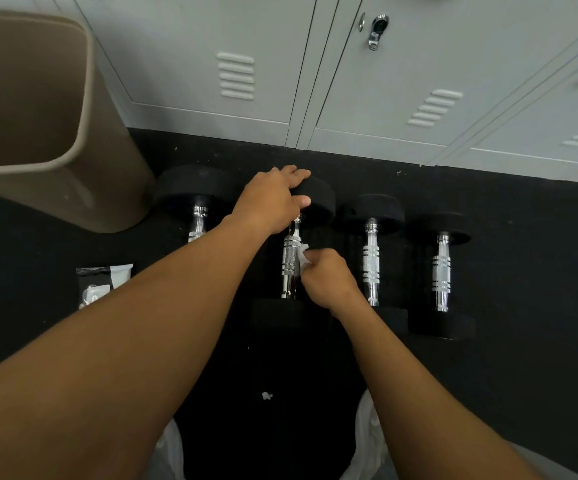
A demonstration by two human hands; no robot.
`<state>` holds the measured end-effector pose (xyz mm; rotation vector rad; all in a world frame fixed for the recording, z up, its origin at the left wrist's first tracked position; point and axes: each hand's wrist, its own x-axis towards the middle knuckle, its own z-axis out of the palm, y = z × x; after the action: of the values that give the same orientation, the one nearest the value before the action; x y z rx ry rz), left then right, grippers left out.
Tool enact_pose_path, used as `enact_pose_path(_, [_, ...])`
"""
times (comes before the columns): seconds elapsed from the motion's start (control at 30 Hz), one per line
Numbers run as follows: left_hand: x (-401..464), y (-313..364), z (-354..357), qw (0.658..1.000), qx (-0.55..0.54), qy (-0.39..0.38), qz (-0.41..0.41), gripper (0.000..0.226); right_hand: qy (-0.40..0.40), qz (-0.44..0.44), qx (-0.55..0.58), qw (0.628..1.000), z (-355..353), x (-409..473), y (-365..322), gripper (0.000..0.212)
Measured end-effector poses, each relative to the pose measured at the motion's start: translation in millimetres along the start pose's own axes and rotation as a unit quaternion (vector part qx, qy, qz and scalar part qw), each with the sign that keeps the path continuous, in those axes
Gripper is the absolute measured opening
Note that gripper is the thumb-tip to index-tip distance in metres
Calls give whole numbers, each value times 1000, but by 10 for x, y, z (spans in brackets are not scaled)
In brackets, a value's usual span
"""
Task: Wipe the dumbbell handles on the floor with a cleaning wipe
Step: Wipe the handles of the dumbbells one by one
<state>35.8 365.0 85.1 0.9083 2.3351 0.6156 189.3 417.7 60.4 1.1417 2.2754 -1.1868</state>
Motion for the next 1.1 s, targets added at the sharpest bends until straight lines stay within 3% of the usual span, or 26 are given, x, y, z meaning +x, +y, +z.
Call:
enact_pose_path(0.17, [2, -35, -9, 1000, -8, 2, 0, 58, -33, -3, 57, 998, -78, -148, 142, 27])
enact_pose_path(0.23, [4, -25, -5, 1000, -14, 1, 1, 58, -12, 34, 159, 987, -183, -113, 155, 21])
enact_pose_path(0.33, [1, 8, 6, 1000, -17, 1, 2, 58, 35, 91, 228, 969, -319, -45, 158, 31])
enact_pose_path(0.57, [-10, 61, -2, 1000, -12, 3, -1, 58, -83, 105, 177, 975, -117, 12, 84, 10])
enact_pose_path(0.77, [-16, 50, 11, 1000, -6, 4, -3, 58, -56, 114, 210, 969, -18, 124, 104, 14])
enact_pose_path(0.97, [-5, 46, 24, 1000, -5, 4, -1, 58, -127, 82, 26, 988, -16, 74, -8, 13])
enact_pose_path(1.1, [-4, 13, 33, 1000, -14, 13, -4, 58, -118, 74, 29, 990, -69, -49, -39, 20])
